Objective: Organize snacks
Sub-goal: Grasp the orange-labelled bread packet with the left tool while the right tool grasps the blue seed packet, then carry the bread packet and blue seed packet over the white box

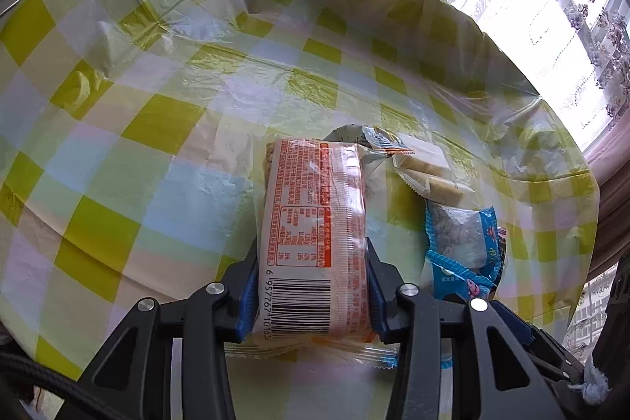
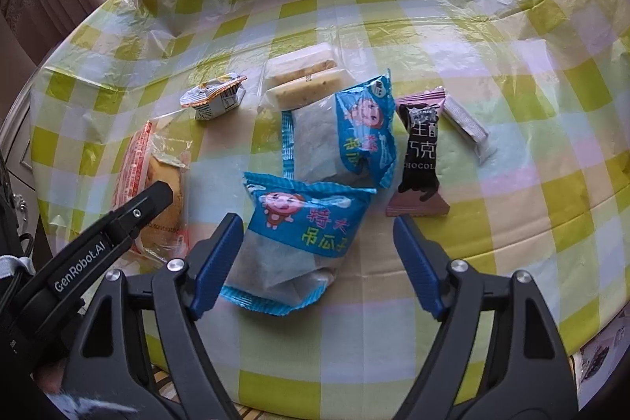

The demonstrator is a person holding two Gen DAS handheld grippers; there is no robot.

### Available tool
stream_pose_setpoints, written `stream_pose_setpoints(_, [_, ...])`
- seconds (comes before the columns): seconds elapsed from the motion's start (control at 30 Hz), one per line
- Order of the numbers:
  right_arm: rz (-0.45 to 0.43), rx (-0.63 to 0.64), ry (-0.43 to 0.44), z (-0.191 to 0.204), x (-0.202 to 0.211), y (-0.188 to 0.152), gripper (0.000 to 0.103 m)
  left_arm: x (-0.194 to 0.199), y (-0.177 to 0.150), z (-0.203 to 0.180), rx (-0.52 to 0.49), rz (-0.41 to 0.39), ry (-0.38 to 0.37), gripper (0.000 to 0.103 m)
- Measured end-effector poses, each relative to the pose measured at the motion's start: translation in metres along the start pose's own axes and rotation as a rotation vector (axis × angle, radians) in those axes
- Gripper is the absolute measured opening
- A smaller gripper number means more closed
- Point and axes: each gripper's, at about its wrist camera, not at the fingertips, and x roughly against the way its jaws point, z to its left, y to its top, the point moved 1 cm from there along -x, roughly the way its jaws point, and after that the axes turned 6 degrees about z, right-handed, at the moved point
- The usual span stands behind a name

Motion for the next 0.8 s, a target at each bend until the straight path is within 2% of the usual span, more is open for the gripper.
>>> stream_pose_setpoints(0.27, [0.046,0.049,-0.017,0.014,-0.015,-0.001,0.08,0.005,-0.002,-0.003,-0.013,-0.022,0.008,0.045])
stream_pose_setpoints(0.43, [0.066,0.068,-0.025,0.017,-0.021,-0.002,0.058,0.008,-0.004,-0.007,-0.03,-0.038,0.009,0.045])
stream_pose_setpoints(0.63, [0.049,0.098,-0.051,0.019,-0.018,-0.006,0.053,0.015,-0.004,-0.011,-0.046,-0.065,0.01,0.045])
stream_pose_setpoints(0.8, [0.006,0.11,-0.081,0.019,-0.005,-0.007,0.053,0.018,-0.002,-0.014,-0.057,-0.075,0.011,0.045])
